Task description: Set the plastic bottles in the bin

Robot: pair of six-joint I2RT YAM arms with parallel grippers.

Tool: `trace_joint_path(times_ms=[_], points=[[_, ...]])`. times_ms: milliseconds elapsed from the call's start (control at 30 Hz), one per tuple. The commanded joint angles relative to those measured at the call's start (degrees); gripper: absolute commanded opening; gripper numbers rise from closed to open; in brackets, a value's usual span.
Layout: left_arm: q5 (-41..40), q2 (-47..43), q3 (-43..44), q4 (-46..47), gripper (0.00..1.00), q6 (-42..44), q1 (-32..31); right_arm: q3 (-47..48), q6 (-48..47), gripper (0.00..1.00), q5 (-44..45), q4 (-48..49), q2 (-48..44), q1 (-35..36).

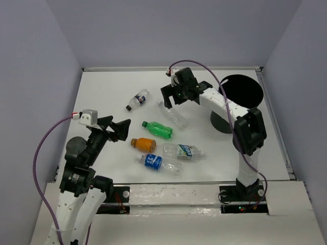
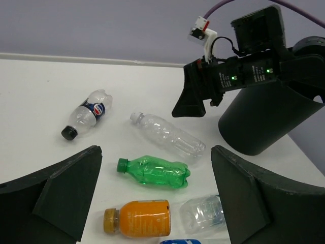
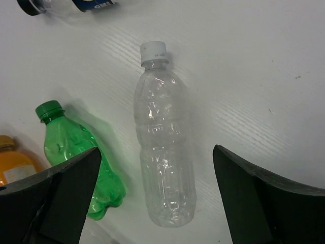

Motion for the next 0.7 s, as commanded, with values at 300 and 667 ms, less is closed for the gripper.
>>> trace_joint_path(times_ms=[300,667], points=[[-0.7,2.1,-0.1,-2.5,0.99,-7.3,-0.2,16.4,-7.4,0.95,0.8,-11.0,15.9,0.6],[-1.4,4.9,-1.2,-2.1,0.99,-7.9,-0.2,24.4,-8.1,0.83,0.4,-13.8,25.1,1.8]])
